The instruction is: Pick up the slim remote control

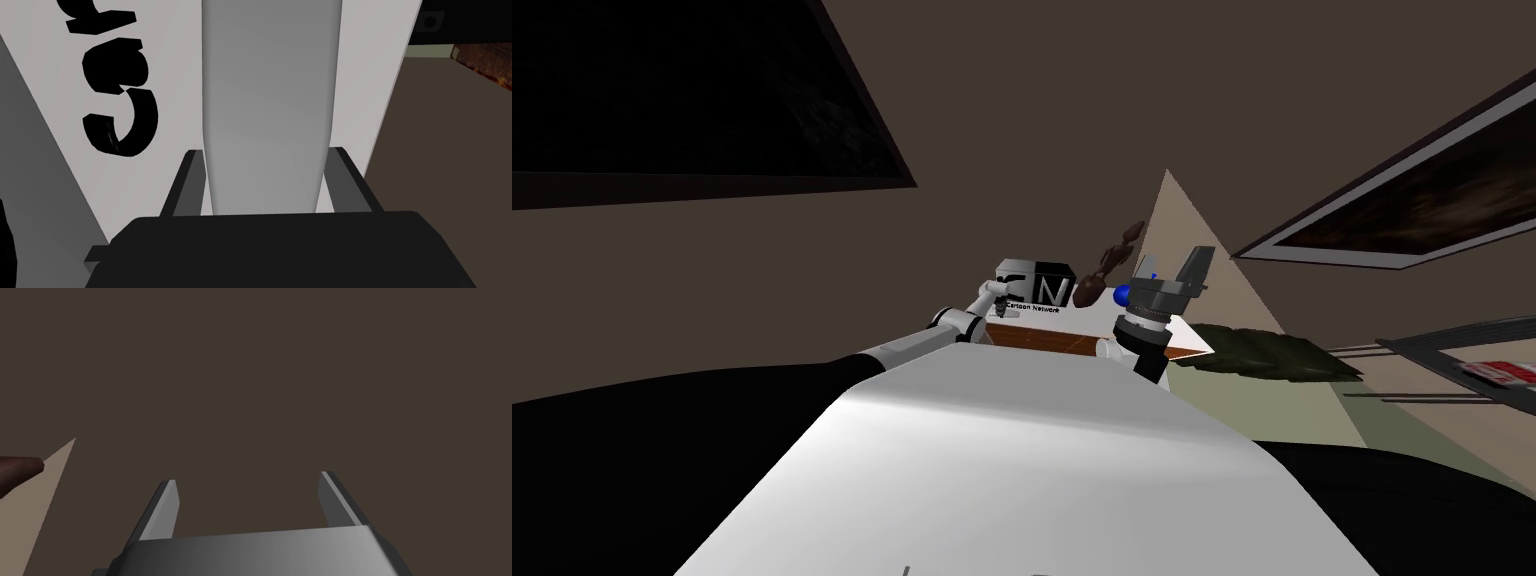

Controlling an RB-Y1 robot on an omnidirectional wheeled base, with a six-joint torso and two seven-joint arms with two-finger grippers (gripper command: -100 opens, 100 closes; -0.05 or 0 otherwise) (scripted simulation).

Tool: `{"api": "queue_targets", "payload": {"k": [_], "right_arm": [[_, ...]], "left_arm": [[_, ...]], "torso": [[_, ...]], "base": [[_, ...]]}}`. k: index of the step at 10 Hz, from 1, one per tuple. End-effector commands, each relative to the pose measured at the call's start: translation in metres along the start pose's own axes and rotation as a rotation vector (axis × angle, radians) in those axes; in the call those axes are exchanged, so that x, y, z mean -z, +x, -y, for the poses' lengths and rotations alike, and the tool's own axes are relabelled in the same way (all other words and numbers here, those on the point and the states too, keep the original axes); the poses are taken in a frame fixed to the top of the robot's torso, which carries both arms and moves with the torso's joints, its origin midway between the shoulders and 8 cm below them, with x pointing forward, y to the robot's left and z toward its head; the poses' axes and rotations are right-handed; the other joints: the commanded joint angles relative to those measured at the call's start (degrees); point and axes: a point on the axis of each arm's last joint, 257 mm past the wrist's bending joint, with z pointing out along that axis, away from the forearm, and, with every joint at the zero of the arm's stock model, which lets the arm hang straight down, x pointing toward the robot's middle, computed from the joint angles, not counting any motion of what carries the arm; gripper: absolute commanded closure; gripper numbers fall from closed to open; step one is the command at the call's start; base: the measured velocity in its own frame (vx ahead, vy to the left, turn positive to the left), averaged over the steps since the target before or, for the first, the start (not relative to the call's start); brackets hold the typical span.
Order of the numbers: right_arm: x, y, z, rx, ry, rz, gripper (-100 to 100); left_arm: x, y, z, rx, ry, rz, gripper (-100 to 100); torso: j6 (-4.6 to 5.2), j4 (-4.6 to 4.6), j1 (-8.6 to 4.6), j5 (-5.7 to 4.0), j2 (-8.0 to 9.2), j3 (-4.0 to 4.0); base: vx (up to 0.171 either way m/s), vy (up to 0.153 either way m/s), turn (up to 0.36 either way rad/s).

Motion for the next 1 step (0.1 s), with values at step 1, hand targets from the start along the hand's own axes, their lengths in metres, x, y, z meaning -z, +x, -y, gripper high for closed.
{"api": "queue_targets", "payload": {"k": [1], "right_arm": [[0.0, 0.0, 0.0, 0.0, 0.0, 0.0, 0]], "left_arm": [[0.0, 0.0, 0.0, 0.0, 0.0, 0.0, 0]], "torso": [[0.0, 0.0, 0.0, 0.0, 0.0, 0.0]], "base": [[0.002, 0.008, -0.002]]}}
